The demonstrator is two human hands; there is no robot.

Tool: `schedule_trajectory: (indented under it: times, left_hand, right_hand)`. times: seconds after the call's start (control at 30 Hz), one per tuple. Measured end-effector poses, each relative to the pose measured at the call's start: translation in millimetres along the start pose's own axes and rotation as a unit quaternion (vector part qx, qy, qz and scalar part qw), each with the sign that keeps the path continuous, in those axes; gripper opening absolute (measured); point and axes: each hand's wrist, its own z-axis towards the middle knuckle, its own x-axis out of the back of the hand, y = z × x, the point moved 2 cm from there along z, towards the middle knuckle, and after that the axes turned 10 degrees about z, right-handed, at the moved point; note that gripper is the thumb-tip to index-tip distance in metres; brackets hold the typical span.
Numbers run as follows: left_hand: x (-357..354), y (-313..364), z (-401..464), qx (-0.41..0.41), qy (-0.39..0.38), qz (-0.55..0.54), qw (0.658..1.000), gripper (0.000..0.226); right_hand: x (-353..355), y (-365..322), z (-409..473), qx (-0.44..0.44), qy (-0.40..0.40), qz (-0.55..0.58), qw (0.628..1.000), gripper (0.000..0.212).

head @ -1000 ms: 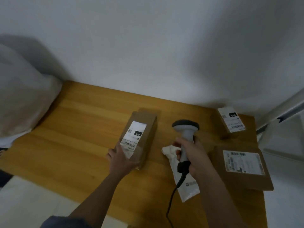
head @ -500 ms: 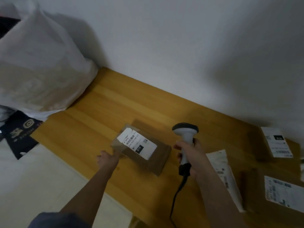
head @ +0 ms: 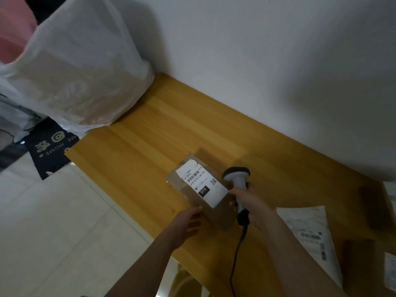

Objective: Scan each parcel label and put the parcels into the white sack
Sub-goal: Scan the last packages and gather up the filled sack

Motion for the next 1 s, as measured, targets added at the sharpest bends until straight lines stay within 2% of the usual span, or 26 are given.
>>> schedule_trajectory:
  times: [0.17, 0.3, 0.43, 0.5, 0.57, 0.73, 0.9, 1.0]
  left_hand:
    - [22.9, 6.2, -0.7, -0.016, 0.025, -0.067, 0.997, 0.048]
    - [36.1, 11.7, -5.0, -0.012, 0.012, -0.099, 0.995, 0.069]
    - [46.4, 16.0, -7.9, -0.025, -0.014, -0.222, 0.975, 0.045]
    - [50.7, 18.8, -9.6, -0.035, -0.016, -0.261, 0.964, 0.047]
    - [54.3, 21.2, -10.2, -0.042, -0.019, -0.259, 0.965, 0.055]
    - [58.7, 32.4, -14.9, -0.046, -0.06, -0.233, 0.97, 0.046]
    - [74.6, 48.1, -12.5, -0.061, -0.022, -0.153, 0.986, 0.055]
    - [88.3, 61.2, -12.8, -0.091, -0.006, -0.122, 0.988, 0.047]
  right_hand:
    - [-14.6, 15.0, -2.7, -0.029, 0.006, 0.043, 0.999, 0.04]
    - [-22.5, 29.0, -7.0, -0.043, 0.012, 0.072, 0.996, 0.041]
    - [-30.8, 29.0, -10.3, -0.03, 0.024, 0.092, 0.995, 0.039]
    - [-36.2, 24.3, -10.6, -0.006, 0.04, 0.085, 0.996, 0.039]
    - [-42.8, 19.4, -12.1, 0.013, 0.044, 0.08, 0.996, 0.038]
    - [-61.2, 9.1, -21.7, 0.033, 0.043, 0.096, 0.994, 0.032]
    - [-72.9, -6.8, -26.3, 0.046, 0.092, 0.087, 0.991, 0.038]
    - [-78.1, -31.2, -42.0, 0.065, 0.093, 0.069, 0.991, 0.033]
